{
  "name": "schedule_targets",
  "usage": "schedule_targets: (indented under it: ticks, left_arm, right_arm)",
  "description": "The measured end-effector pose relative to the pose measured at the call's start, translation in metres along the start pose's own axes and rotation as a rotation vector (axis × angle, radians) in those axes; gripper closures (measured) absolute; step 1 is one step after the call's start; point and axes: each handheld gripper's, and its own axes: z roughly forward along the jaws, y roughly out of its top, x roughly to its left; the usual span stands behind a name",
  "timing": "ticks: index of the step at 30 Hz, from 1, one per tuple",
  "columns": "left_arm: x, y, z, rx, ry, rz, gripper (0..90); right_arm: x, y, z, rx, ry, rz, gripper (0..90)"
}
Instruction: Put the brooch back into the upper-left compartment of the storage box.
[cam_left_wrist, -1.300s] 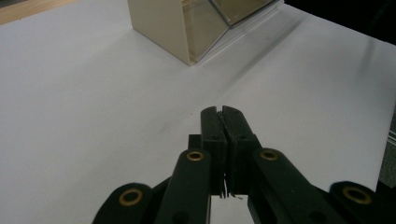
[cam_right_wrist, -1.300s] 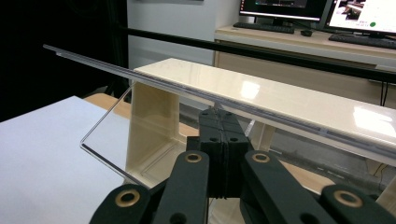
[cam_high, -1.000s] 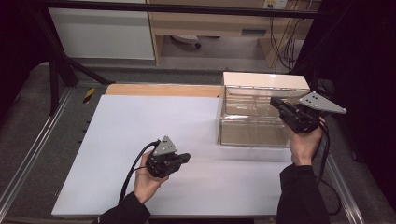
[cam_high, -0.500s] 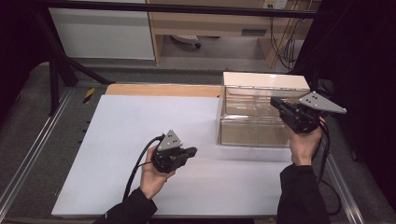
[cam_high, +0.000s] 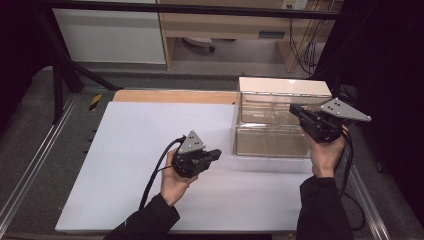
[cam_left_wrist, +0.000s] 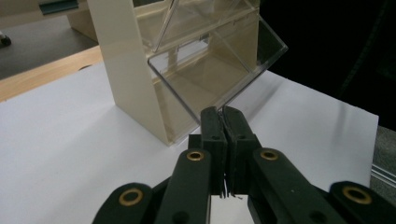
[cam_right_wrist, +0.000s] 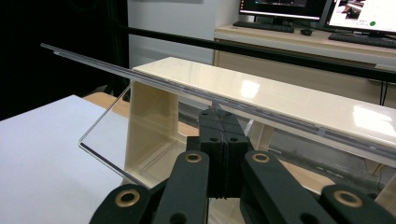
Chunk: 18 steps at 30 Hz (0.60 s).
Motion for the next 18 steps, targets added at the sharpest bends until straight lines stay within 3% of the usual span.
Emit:
schedule_targets:
  ticks: [18]
  left_arm:
    - [-0.007, 0.03, 0.014, -0.046, 0.007, 0.024, 88.1]
  right_arm:
    - [0.0, 0.0, 0.0, 0.0, 0.003, 0.001, 90.0]
